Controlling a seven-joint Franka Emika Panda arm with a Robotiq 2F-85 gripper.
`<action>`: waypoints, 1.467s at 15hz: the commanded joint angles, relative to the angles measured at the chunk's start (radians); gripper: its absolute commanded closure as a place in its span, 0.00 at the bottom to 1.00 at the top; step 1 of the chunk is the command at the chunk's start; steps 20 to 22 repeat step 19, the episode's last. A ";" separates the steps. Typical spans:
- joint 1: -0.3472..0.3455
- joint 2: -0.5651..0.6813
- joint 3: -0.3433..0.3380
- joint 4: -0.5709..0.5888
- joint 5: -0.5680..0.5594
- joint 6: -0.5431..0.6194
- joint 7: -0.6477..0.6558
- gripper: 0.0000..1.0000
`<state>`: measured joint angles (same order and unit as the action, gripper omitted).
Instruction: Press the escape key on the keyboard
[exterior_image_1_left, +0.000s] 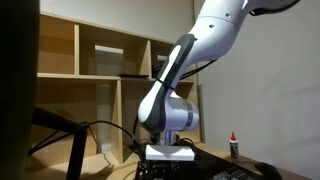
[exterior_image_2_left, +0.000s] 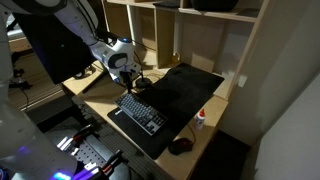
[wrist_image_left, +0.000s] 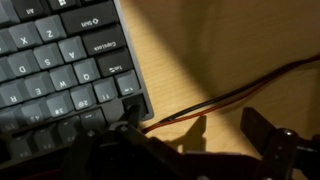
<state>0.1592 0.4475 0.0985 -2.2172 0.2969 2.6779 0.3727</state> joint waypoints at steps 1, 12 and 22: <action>-0.013 0.048 0.007 0.006 0.021 0.025 -0.016 0.00; -0.008 -0.437 0.021 -0.357 0.020 -0.010 -0.030 0.00; -0.009 -0.497 0.024 -0.378 0.020 -0.045 -0.014 0.00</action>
